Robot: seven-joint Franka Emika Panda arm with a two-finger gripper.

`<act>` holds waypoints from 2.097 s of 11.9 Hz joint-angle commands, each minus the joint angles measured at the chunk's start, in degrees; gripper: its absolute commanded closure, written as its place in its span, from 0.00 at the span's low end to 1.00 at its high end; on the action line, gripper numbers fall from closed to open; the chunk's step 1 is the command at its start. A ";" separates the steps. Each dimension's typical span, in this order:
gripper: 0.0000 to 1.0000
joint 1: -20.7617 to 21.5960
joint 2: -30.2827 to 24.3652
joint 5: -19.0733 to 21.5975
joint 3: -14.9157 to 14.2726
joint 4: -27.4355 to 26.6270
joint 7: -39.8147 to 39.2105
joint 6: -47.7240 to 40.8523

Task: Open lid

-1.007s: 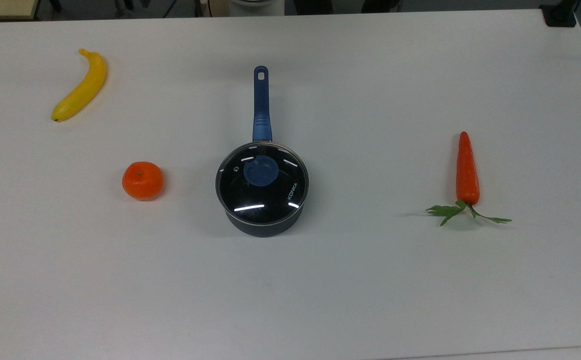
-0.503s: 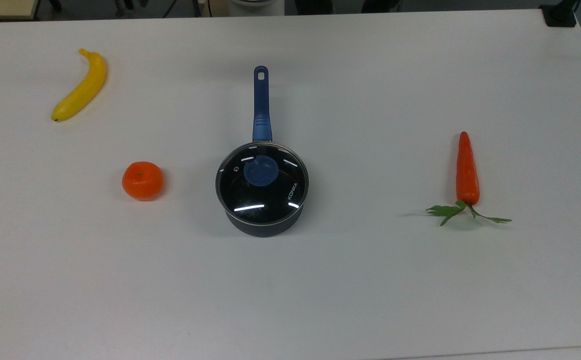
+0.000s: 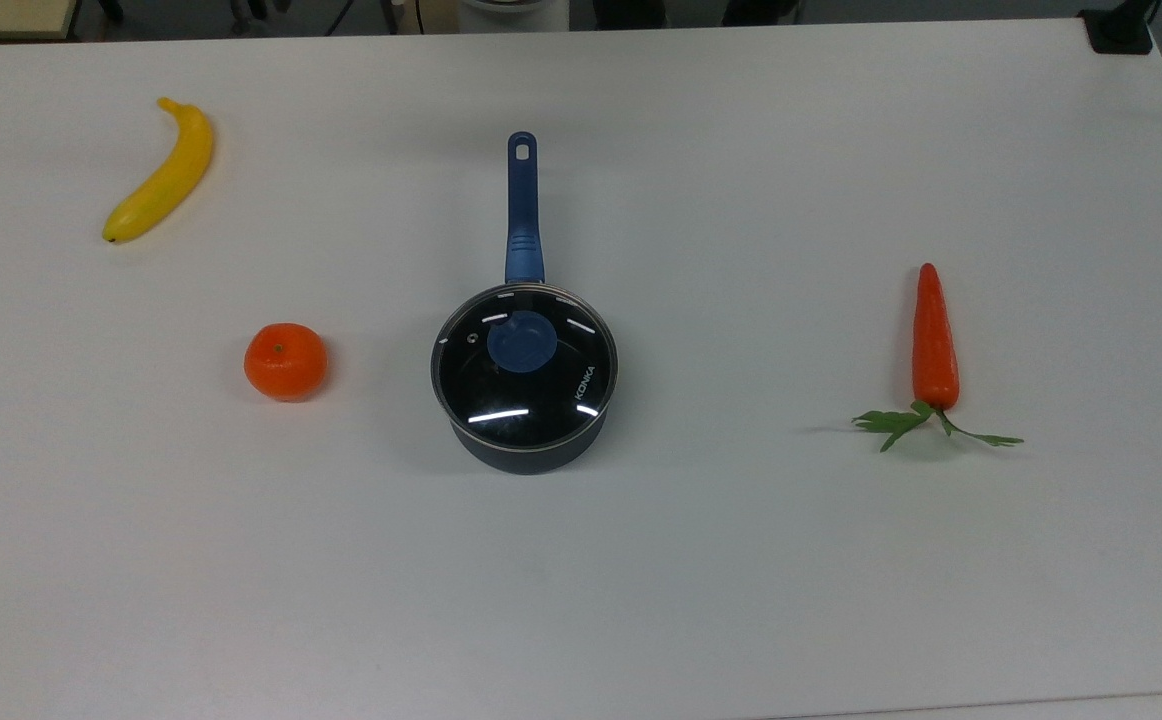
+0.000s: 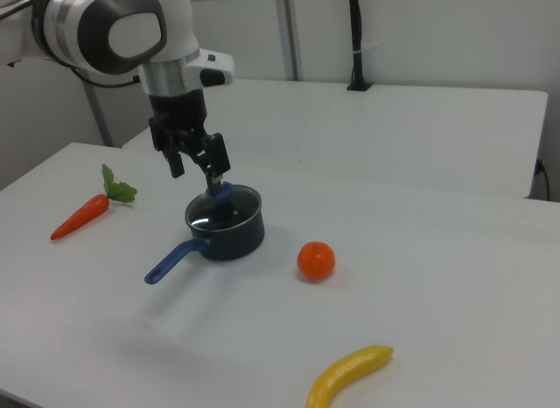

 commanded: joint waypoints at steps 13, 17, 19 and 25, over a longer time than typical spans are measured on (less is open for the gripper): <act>0.00 12.28 24.50 -0.89 -0.23 14.25 57.79 19.52; 0.00 13.61 29.44 -2.82 -0.14 16.81 59.13 23.37; 0.00 13.52 30.32 -2.91 -0.14 16.90 59.05 23.83; 0.02 13.61 31.29 -3.09 -0.14 16.82 58.96 23.74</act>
